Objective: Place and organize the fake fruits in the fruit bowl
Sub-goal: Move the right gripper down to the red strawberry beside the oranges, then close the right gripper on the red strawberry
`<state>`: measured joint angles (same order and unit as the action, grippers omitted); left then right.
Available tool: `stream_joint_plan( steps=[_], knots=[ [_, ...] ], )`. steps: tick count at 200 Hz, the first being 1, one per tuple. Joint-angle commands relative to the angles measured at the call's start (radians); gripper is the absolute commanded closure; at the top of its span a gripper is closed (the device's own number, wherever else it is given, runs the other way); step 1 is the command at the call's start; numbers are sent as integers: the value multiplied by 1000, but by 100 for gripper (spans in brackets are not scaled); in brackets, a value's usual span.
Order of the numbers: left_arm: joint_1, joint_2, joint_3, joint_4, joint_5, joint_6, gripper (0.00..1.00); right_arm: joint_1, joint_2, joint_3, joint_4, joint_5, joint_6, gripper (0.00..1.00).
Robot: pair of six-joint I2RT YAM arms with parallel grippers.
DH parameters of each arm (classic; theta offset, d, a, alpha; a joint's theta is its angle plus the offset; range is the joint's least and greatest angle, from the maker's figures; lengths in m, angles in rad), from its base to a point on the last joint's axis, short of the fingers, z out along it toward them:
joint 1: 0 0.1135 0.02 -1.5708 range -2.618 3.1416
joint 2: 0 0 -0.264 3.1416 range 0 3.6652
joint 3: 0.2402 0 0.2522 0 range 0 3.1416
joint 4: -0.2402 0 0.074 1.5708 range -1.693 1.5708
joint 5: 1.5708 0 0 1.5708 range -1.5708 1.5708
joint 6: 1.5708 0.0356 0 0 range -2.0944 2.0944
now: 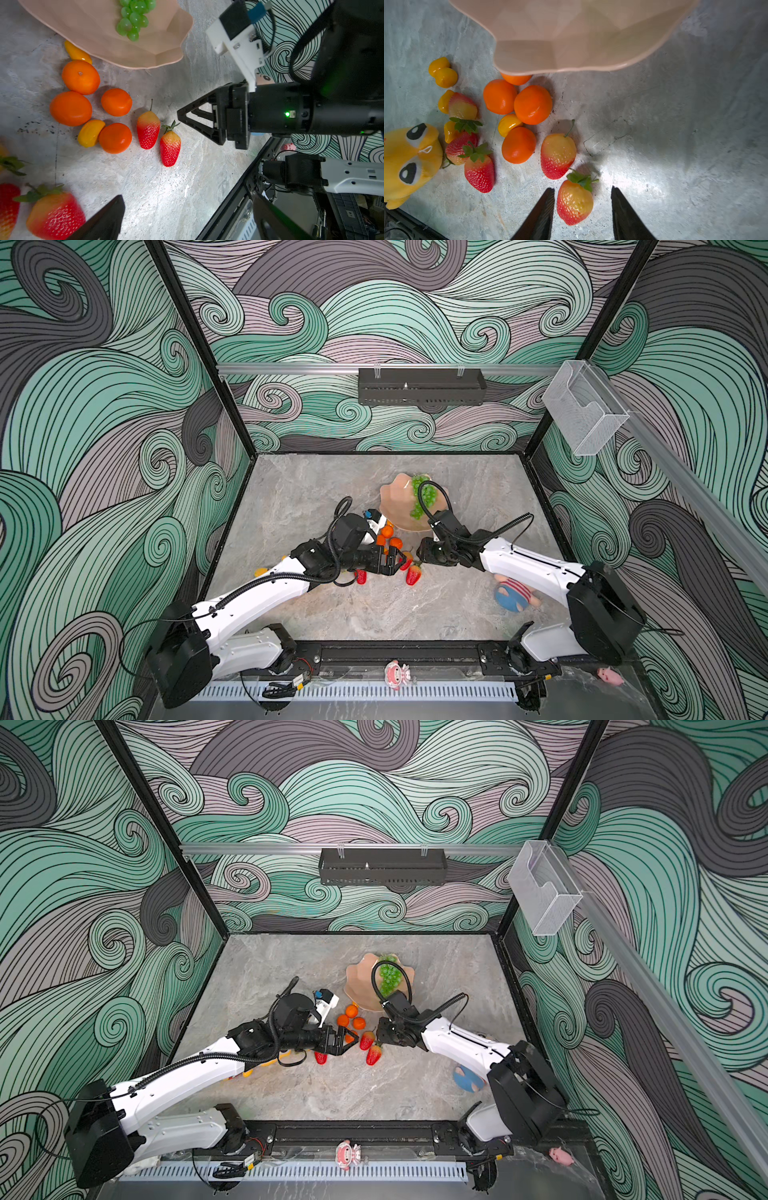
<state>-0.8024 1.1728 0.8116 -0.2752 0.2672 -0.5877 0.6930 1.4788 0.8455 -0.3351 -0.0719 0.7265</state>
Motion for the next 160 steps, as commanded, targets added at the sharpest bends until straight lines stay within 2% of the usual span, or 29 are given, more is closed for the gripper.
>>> stream_joint_plan(
  steps=[1,50,126,160],
  knots=[
    [-26,20,-1,40,-38,-22,1,8,44,31,31,-39,8,55],
    [-32,25,10,17,-67,-8,1,12,115,54,13,-41,7,56],
    [-31,25,20,-5,-79,5,1,22,177,77,-11,-42,5,66],
    [-32,32,27,-7,-78,6,1,22,200,90,-19,-37,-2,66]
  ],
)
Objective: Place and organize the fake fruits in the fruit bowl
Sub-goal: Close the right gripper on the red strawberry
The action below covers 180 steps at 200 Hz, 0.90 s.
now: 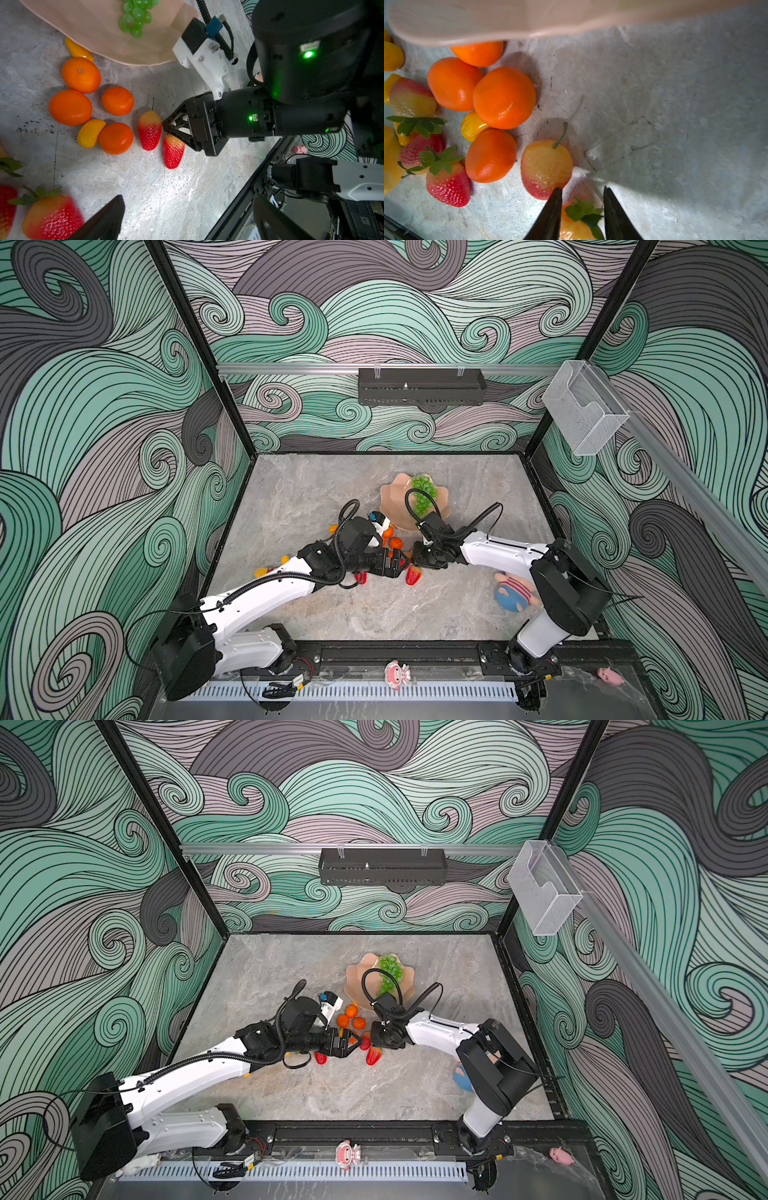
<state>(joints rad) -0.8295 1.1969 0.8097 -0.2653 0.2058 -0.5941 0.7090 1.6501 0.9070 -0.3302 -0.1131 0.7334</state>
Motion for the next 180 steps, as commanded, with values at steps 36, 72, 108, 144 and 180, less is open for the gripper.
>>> stream_joint_plan(
  steps=[36,72,108,144,180],
  knots=[
    [-5,7,31,-24,-20,17,1,9,48,36,-24,-2,-11,67],
    [-4,6,29,-28,-26,16,1,10,60,35,-21,-5,-10,70],
    [-5,1,23,-29,-33,14,1,11,55,31,-18,-3,-9,78],
    [-4,-1,22,-29,-37,10,1,12,32,19,-15,10,-6,84],
    [-3,-9,29,-46,-62,-2,1,12,-34,-9,-15,24,-5,93]
  ],
)
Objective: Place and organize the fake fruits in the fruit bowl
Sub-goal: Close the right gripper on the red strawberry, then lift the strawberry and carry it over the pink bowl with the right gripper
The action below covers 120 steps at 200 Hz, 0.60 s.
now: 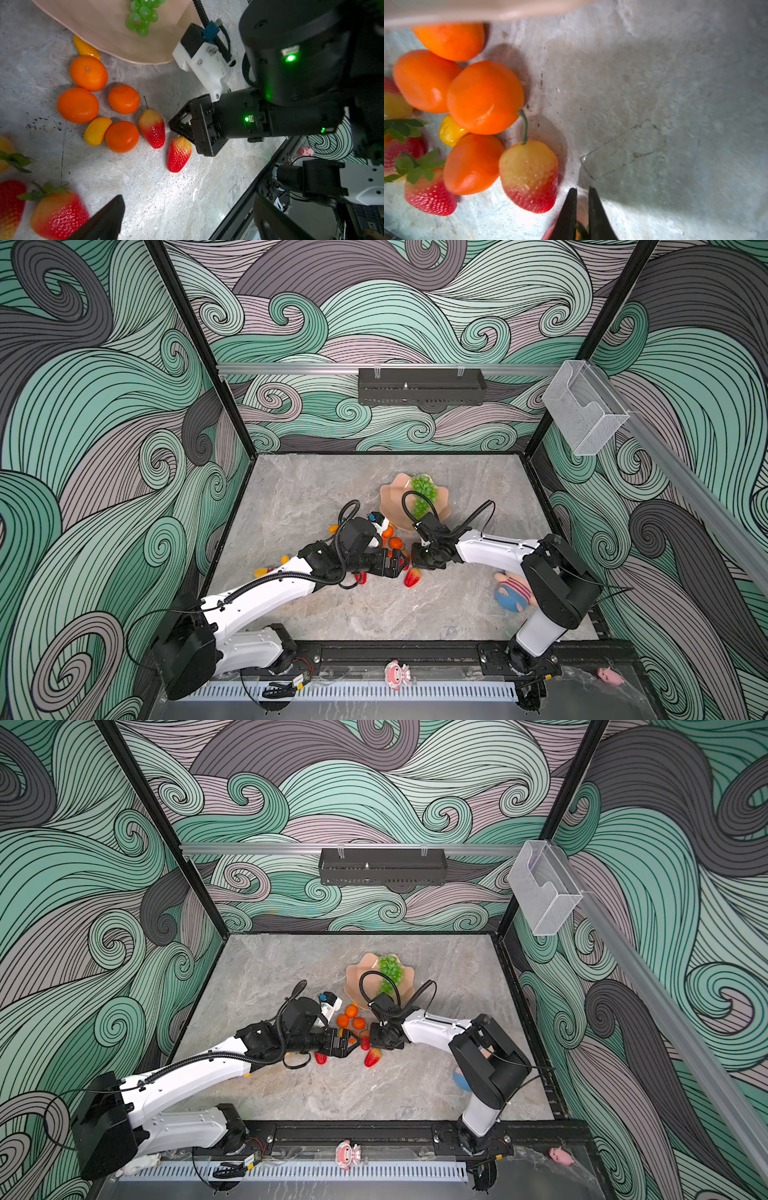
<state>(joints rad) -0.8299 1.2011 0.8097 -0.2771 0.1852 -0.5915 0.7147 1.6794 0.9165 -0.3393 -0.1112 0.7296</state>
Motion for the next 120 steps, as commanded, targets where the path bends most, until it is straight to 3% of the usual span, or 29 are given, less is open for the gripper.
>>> stream_joint_plan(
  steps=[1,61,120],
  knots=[
    [-3,-14,31,-36,-47,-6,1,6,-66,-19,-6,22,-1,93],
    [20,-80,46,-20,-139,29,1,6,-262,-62,-73,100,-37,99],
    [142,3,157,-42,-12,79,2,-53,-375,13,-182,179,-146,100]
  ],
)
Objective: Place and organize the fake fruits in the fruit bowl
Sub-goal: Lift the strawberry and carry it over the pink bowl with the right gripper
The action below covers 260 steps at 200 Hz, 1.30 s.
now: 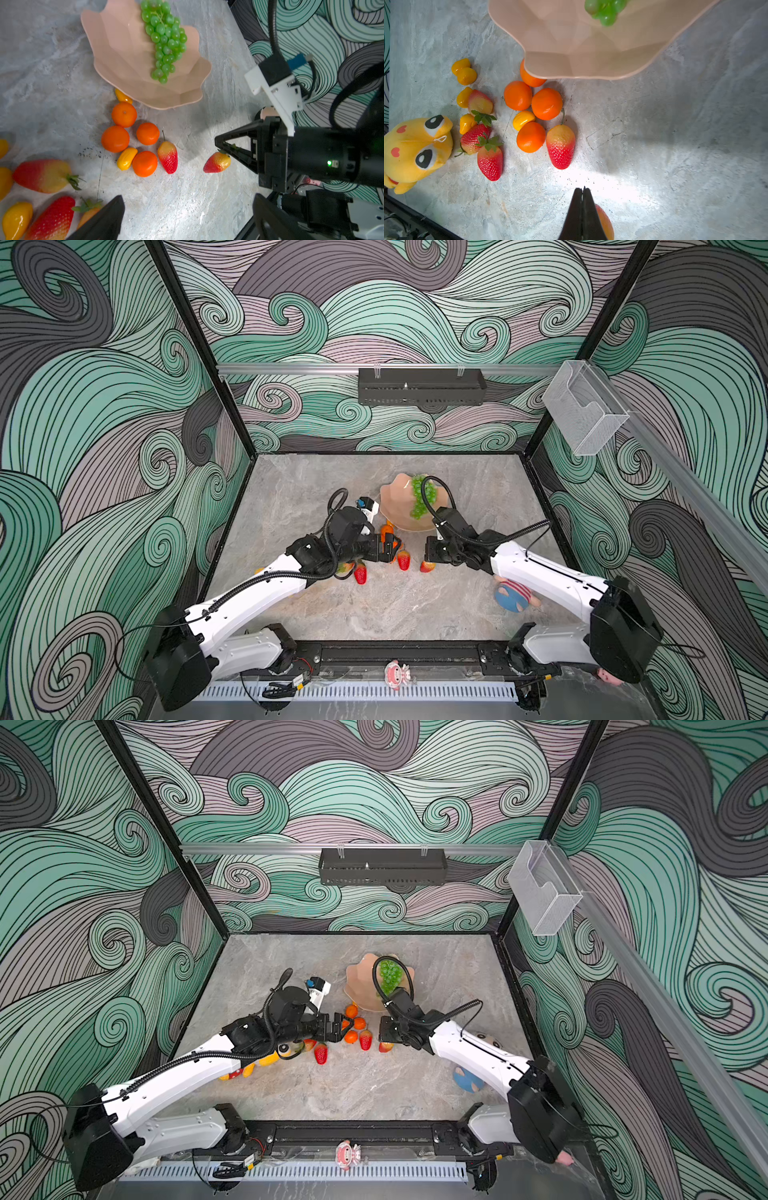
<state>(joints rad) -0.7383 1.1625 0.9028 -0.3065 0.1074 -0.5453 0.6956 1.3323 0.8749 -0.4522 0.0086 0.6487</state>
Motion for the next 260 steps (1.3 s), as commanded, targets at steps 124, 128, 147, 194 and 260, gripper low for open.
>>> stream_joint_plan(
  steps=[124,128,147,194,260],
  knots=[
    [184,373,423,-51,178,105,2,-222,267,407,-108,20,-240,100],
    [185,381,429,-51,179,103,1,-223,279,418,-112,20,-242,100],
    [199,412,446,-43,208,104,1,-226,342,470,-119,4,-244,100],
    [214,458,426,-41,247,114,1,-226,473,566,-120,-53,-242,100],
    [214,480,435,-48,255,123,1,-233,592,643,-156,-10,-281,100]
  ],
)
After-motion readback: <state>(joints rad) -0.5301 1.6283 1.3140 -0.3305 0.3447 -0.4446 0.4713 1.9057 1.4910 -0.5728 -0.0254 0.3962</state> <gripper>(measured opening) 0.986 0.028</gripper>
